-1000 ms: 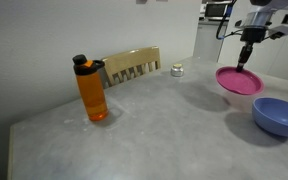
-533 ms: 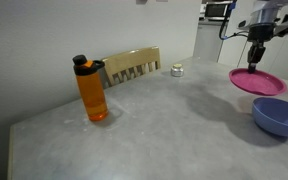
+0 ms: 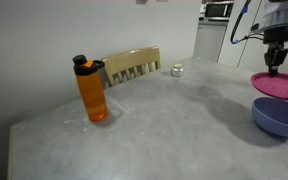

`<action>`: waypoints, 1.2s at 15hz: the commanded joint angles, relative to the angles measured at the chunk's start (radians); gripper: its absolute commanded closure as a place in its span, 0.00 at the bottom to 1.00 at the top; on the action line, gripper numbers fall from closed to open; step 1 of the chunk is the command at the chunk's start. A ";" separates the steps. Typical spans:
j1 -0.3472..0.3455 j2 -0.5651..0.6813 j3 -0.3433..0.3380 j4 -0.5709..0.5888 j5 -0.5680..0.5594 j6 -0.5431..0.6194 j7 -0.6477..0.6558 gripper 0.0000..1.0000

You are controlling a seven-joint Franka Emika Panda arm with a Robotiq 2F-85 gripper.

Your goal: Put the pink plate on the blue bowl, remove the pink plate and put it back on the the blue bowl

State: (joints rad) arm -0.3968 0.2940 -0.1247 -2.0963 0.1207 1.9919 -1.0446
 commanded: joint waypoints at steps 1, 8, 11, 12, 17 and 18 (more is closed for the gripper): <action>0.029 -0.055 -0.018 -0.086 -0.015 0.041 -0.032 0.97; 0.064 -0.072 -0.015 -0.165 -0.013 0.134 -0.017 0.97; 0.073 -0.072 -0.012 -0.183 -0.009 0.152 -0.017 0.97; 0.076 -0.072 -0.010 -0.190 -0.004 0.158 -0.019 0.97; 0.088 -0.073 0.003 -0.202 0.018 0.115 -0.040 0.97; 0.093 -0.073 0.005 -0.207 0.019 0.119 -0.037 0.97</action>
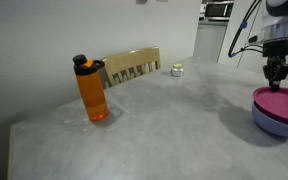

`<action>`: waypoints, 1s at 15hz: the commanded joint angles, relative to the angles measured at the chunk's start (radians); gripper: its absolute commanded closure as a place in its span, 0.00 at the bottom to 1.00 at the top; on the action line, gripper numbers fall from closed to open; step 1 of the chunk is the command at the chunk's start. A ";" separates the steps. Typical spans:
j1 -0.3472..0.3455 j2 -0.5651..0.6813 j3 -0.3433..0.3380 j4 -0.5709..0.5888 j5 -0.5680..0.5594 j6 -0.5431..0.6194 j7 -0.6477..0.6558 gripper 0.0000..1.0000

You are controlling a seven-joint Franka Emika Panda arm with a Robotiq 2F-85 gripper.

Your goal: Put the pink plate on the blue bowl, remove the pink plate and put it back on the the blue bowl

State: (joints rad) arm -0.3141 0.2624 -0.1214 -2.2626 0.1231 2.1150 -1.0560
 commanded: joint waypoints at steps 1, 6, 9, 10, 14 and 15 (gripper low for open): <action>0.015 -0.042 0.003 -0.046 0.018 0.004 -0.023 0.97; 0.026 -0.042 0.009 -0.056 0.035 0.033 -0.029 0.97; 0.030 -0.041 0.009 -0.056 0.048 0.049 -0.024 0.97; 0.032 -0.042 0.009 -0.058 0.050 0.061 -0.024 0.97; 0.030 -0.041 0.010 -0.059 0.068 0.097 -0.025 0.97; 0.030 -0.039 0.011 -0.058 0.074 0.104 -0.023 0.97</action>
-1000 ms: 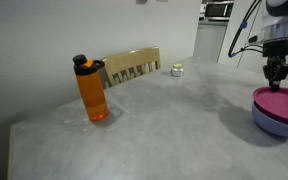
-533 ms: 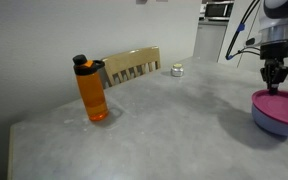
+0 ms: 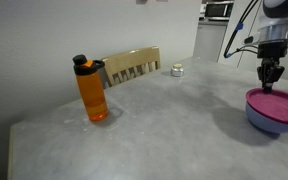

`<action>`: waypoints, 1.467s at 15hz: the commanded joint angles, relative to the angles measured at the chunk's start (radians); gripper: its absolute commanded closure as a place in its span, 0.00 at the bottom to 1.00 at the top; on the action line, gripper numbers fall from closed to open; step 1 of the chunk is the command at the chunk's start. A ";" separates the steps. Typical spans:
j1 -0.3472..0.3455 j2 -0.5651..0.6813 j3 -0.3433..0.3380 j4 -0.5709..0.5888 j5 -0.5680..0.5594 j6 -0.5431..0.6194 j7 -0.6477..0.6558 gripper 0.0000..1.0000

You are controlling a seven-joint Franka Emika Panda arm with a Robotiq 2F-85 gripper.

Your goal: Put the pink plate on the blue bowl, remove the pink plate and put it back on the the blue bowl

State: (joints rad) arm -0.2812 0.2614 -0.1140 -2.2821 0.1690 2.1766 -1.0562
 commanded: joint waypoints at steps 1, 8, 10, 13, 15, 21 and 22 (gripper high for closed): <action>-0.004 -0.036 0.004 -0.037 0.034 0.044 -0.024 0.97; 0.000 -0.029 0.006 -0.029 0.059 0.044 -0.014 0.97; 0.003 -0.028 0.007 -0.029 0.054 0.045 -0.010 0.87; 0.008 -0.027 0.007 -0.028 0.046 0.047 -0.005 0.59; 0.012 -0.028 0.006 -0.029 0.041 0.053 0.004 0.45; 0.023 -0.074 -0.025 -0.062 -0.008 0.168 0.158 0.04; 0.026 -0.100 -0.036 -0.083 -0.036 0.210 0.205 0.00</action>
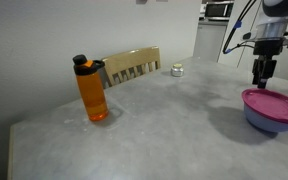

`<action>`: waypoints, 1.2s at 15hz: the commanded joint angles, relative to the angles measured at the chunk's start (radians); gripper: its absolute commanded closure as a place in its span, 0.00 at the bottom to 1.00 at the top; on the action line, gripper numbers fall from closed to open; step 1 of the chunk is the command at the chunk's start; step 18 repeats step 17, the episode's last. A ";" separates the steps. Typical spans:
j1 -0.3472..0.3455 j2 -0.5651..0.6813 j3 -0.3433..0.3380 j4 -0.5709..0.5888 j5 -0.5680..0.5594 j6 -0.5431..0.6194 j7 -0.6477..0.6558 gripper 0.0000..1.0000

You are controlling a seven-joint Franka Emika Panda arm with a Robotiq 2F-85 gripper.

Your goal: Put the pink plate on the blue bowl, remove the pink plate and put it back on the the blue bowl

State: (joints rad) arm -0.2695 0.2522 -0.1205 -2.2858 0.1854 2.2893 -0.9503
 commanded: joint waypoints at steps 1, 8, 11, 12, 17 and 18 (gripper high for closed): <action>0.018 -0.114 -0.041 -0.097 -0.092 0.129 0.150 0.00; 0.018 -0.298 -0.090 -0.175 -0.375 0.135 0.515 0.00; 0.018 -0.363 -0.083 -0.188 -0.462 0.096 0.647 0.00; 0.020 -0.382 -0.080 -0.191 -0.474 0.084 0.676 0.00; 0.035 -0.392 -0.084 -0.171 -0.453 0.056 0.691 0.00; 0.035 -0.392 -0.084 -0.171 -0.453 0.056 0.691 0.00</action>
